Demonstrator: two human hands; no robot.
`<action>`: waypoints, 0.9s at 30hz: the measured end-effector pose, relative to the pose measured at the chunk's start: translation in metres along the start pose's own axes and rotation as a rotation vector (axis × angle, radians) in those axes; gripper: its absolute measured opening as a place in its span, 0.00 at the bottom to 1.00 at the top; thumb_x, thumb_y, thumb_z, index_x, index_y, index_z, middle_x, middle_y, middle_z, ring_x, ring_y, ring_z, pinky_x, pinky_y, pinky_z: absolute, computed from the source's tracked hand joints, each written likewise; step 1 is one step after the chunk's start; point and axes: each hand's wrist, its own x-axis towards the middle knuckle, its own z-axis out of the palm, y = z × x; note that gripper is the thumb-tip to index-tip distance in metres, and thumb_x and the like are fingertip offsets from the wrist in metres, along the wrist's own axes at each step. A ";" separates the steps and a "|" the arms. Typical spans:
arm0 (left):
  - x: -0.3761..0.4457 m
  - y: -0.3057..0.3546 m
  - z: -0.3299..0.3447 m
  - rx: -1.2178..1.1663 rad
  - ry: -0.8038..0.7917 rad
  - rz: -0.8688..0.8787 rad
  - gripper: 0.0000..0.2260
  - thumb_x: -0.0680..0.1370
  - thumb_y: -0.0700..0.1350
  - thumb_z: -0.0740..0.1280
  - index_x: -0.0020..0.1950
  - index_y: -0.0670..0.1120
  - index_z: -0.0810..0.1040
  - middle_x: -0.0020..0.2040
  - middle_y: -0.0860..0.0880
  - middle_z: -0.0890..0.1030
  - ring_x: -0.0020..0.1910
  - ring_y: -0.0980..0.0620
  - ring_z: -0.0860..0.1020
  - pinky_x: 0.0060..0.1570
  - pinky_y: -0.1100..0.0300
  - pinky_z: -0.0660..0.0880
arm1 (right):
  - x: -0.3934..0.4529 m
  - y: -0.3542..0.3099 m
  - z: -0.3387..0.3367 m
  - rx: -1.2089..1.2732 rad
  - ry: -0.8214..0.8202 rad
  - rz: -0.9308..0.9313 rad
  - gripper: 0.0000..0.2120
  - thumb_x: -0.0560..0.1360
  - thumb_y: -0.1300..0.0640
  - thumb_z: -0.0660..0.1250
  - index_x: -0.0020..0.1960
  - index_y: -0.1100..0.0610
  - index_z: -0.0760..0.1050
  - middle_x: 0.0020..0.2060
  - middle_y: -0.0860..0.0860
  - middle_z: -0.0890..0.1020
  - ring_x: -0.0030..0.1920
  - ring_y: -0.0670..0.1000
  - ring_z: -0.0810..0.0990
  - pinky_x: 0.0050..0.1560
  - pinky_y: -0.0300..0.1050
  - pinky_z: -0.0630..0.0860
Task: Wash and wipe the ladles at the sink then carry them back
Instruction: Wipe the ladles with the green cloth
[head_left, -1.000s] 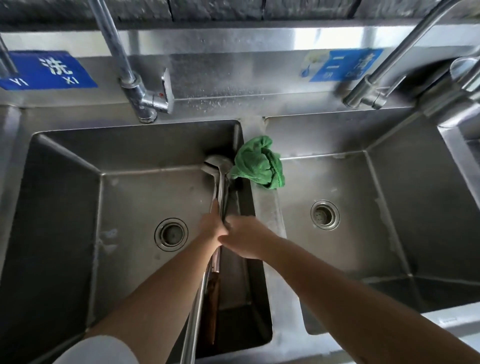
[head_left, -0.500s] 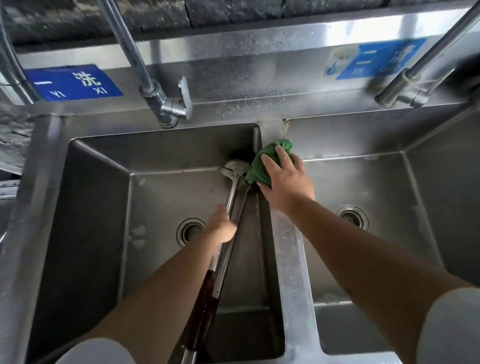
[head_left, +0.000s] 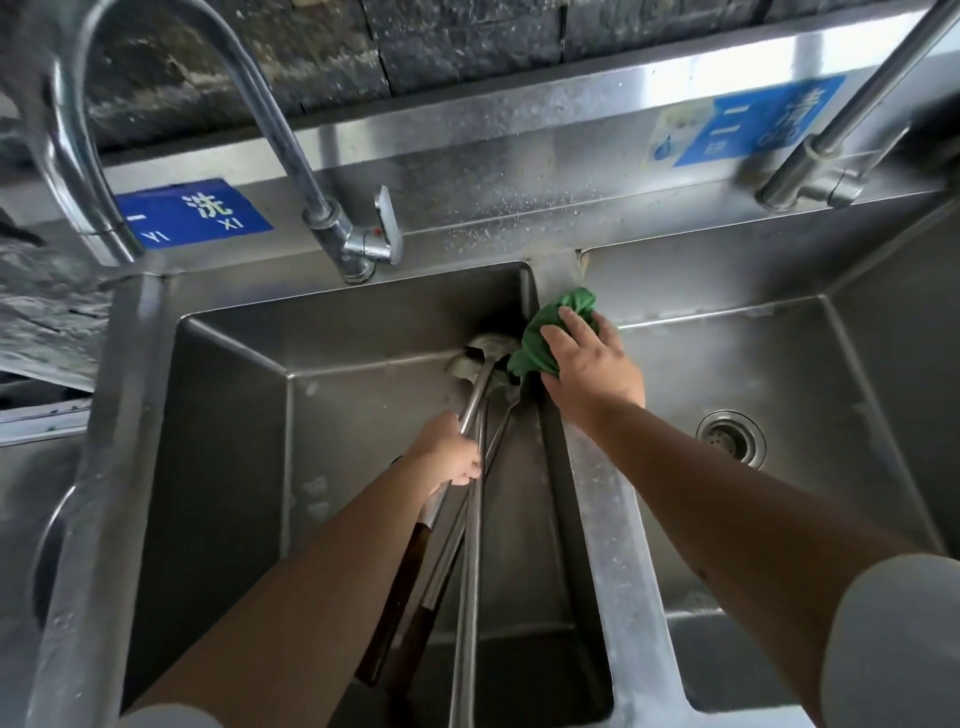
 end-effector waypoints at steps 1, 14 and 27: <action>-0.003 0.002 -0.005 -0.070 -0.008 0.010 0.11 0.79 0.34 0.60 0.61 0.41 0.69 0.44 0.39 0.77 0.45 0.46 0.80 0.28 0.59 0.72 | 0.000 0.000 0.000 0.004 0.007 -0.003 0.25 0.78 0.44 0.63 0.74 0.43 0.62 0.78 0.44 0.58 0.78 0.58 0.52 0.65 0.60 0.74; -0.078 -0.047 -0.042 -0.107 0.123 0.156 0.03 0.78 0.43 0.63 0.50 0.46 0.72 0.34 0.46 0.76 0.21 0.56 0.69 0.20 0.63 0.66 | -0.003 0.000 0.006 -0.014 0.072 -0.011 0.26 0.76 0.46 0.66 0.73 0.45 0.65 0.77 0.47 0.63 0.76 0.60 0.59 0.67 0.58 0.72; -0.215 -0.126 -0.089 -0.324 0.141 0.310 0.02 0.80 0.40 0.64 0.50 0.42 0.75 0.36 0.41 0.78 0.23 0.55 0.72 0.25 0.63 0.66 | -0.080 -0.018 -0.038 0.387 0.066 0.276 0.14 0.74 0.45 0.69 0.56 0.50 0.80 0.47 0.59 0.83 0.48 0.62 0.81 0.43 0.48 0.75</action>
